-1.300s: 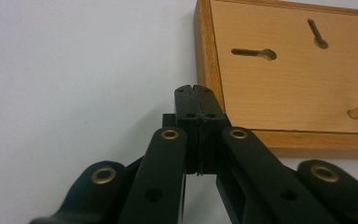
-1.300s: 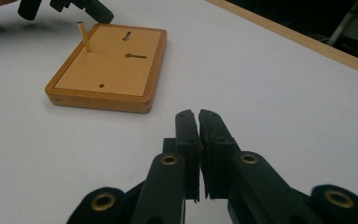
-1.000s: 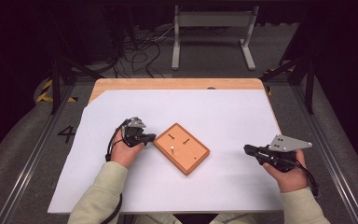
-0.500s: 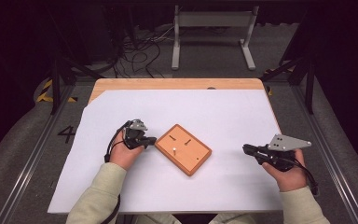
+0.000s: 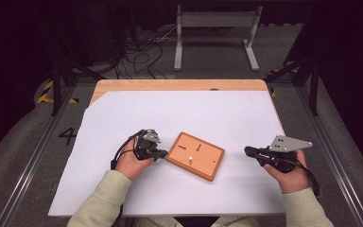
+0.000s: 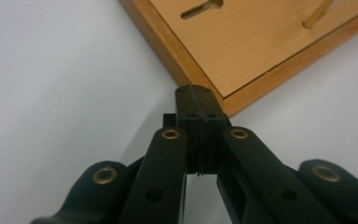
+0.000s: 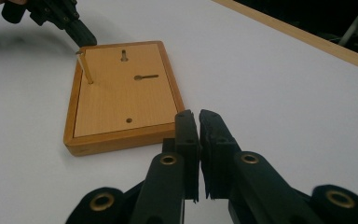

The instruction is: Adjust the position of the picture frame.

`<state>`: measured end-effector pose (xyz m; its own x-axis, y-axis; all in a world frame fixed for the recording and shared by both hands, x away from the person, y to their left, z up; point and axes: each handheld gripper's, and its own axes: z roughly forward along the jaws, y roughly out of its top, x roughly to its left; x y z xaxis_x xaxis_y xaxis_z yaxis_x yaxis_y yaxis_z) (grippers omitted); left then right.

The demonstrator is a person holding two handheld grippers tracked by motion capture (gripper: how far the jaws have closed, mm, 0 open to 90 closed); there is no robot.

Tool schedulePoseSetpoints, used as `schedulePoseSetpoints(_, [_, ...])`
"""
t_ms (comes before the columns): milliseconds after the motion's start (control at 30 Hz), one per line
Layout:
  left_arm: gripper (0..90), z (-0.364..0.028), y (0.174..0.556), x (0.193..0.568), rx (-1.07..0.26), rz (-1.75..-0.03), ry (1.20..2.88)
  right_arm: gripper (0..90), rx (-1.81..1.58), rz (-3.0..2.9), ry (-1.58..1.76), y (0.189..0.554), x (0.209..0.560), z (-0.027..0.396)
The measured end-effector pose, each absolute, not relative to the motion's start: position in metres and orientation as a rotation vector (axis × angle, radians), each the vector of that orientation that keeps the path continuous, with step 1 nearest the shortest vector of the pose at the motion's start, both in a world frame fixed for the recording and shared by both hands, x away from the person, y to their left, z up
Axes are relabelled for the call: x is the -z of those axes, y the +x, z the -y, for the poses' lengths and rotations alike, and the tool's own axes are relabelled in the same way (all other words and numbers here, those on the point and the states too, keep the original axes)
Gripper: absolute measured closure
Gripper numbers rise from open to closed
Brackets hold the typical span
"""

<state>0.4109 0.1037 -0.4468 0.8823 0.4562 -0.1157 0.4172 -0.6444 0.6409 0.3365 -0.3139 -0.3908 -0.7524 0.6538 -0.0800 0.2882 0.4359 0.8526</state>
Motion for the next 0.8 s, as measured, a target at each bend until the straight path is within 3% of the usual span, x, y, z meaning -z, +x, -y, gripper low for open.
schedulePoseSetpoints(400, [89.9,-0.082,0.388,0.449,0.074,-0.539,2.34,87.5,-1.214,-2.3,0.829,0.338,0.391,0.313])
schedulePoseSetpoints(700, [89.6,-0.084,0.385,0.445,0.051,-0.547,2.314,89.2,-1.158,-2.294,0.881,0.34,0.393,0.313])
schedulePoseSetpoints(800, [84.7,-0.093,0.385,0.44,0.032,-0.589,2.277,90.0,-1.128,-2.301,0.937,0.343,0.399,0.31])
